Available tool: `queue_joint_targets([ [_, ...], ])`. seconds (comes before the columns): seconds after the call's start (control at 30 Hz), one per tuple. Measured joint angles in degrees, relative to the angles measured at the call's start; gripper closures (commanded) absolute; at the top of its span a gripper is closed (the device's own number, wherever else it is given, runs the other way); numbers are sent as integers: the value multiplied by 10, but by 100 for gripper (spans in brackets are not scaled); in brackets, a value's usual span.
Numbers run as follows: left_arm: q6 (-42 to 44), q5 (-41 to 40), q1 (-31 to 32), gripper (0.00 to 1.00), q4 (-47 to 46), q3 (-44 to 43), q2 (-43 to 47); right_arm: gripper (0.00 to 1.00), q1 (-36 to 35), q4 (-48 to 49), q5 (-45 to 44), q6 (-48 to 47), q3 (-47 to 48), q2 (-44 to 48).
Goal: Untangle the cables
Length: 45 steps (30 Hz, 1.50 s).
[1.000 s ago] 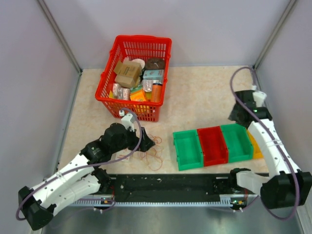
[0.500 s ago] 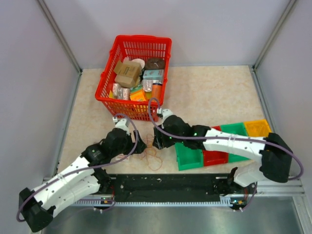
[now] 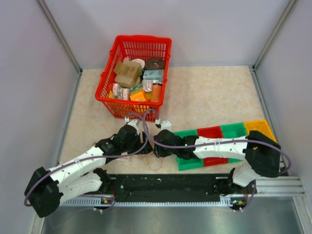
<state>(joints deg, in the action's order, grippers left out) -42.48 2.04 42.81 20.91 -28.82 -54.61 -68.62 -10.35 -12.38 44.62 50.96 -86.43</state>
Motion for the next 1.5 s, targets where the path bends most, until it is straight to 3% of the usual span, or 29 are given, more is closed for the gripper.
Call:
queue_joint_targets([
  [0.07,0,6,0,28,-8,1,-7,63,-3,-2,-15,3,0,-11],
  [0.3,3,20,0,53,-33,9,-22,56,-3,-17,-46,6,0,-20],
  [0.47,4,25,0,63,-43,18,-22,52,-3,-22,-69,-10,-30,31],
  [0.73,4,27,0,62,-42,23,13,58,-2,-29,-80,-22,-43,40],
  [0.83,4,27,0,56,-41,24,32,64,-2,-28,-80,-23,-27,-3],
  [1.0,8,26,0,36,-33,24,42,67,-2,-45,-86,-25,-3,-53],
  [1.07,9,24,0,29,-31,24,42,76,-2,-52,-90,-25,2,-57],
  [1.13,11,20,0,25,-32,24,42,95,-2,-58,-95,-25,9,-59],
  [1.17,11,18,0,23,-34,24,39,100,-2,-61,-97,-26,13,-61],
  [1.27,14,11,0,18,-43,23,20,100,-3,-71,-108,-26,28,-70],
  [1.37,19,-2,0,19,-48,16,-20,100,-14,-91,-127,-37,48,-70],
  [1.5,22,-38,0,37,-51,-12,-87,100,-48,-108,-139,-60,75,-41],
])
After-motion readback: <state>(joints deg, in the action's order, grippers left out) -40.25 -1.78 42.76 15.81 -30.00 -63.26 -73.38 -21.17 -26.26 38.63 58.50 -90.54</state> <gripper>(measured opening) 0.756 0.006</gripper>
